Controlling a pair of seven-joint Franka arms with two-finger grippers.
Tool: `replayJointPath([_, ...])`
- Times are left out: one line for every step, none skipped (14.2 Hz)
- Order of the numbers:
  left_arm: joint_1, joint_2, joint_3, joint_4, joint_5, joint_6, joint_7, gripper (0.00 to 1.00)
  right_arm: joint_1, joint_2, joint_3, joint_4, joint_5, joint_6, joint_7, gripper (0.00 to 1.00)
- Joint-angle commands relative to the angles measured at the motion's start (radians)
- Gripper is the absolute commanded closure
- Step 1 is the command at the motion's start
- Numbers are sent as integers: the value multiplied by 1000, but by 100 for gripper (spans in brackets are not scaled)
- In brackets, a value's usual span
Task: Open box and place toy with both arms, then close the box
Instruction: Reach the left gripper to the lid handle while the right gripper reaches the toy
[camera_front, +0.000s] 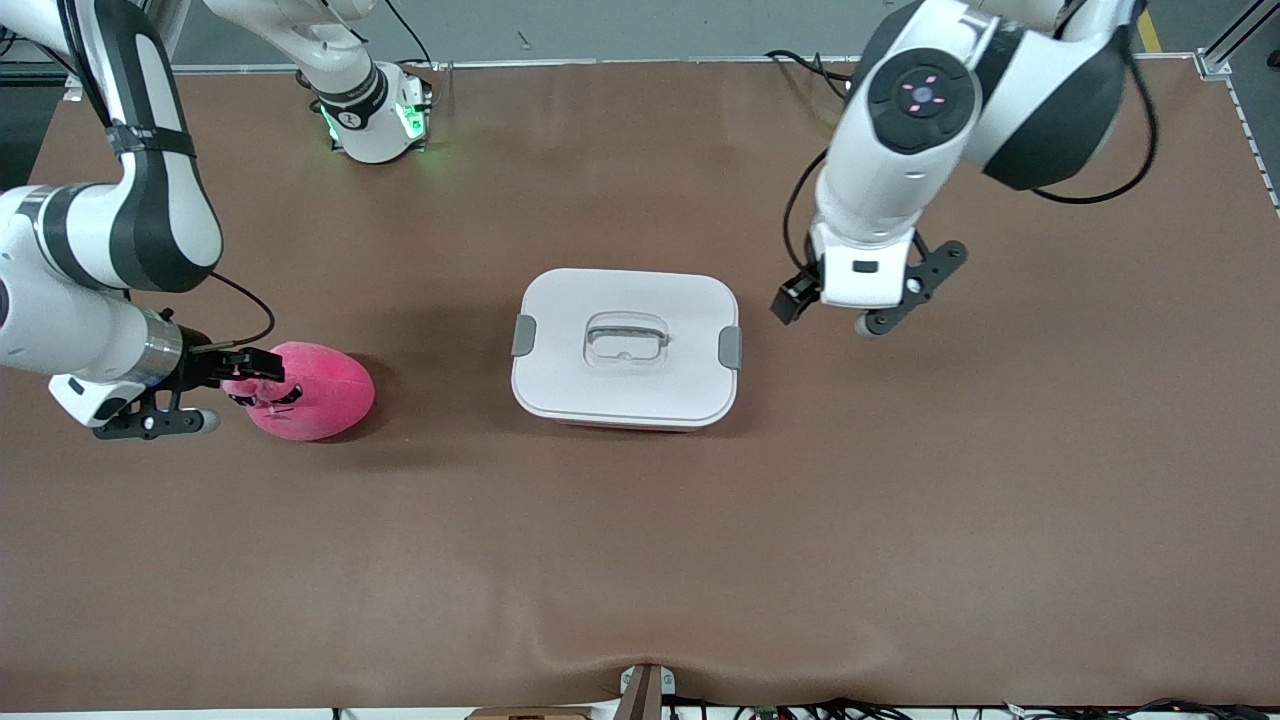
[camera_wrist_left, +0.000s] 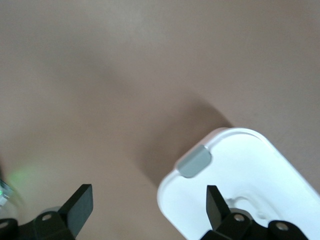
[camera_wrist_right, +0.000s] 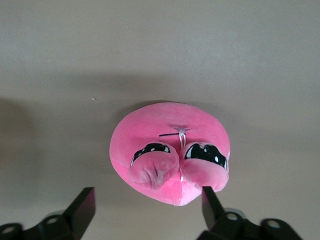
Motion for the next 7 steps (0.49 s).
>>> replayJointPath([-46, 47, 9, 24, -2, 42, -155, 0, -6, 1, -1, -21, 4, 16, -22, 20])
replayJointPath([-67, 66, 11, 26, 1, 54, -209, 0, -6, 6, -1, -27, 3, 27, -22, 20])
replayJointPath([-89, 84, 11, 26, 3, 75, -264, 0, -5, 7, -1, -35, 4, 41, -20, 20])
replayJointPath([-101, 98, 11, 24, 7, 100, -321, 0, -5, 13, -1, -35, 4, 50, -20, 20])
replayJointPath([-107, 107, 11, 24, 7, 123, -368, 0, -5, 21, -1, -35, 4, 56, -20, 20])
replayJointPath([-114, 113, 11, 26, 9, 141, -405, 0, -5, 26, -1, -35, 4, 64, -20, 20])
replayJointPath([-123, 122, 11, 26, 9, 154, -435, 0, -3, 33, -1, -35, 4, 68, -20, 20])
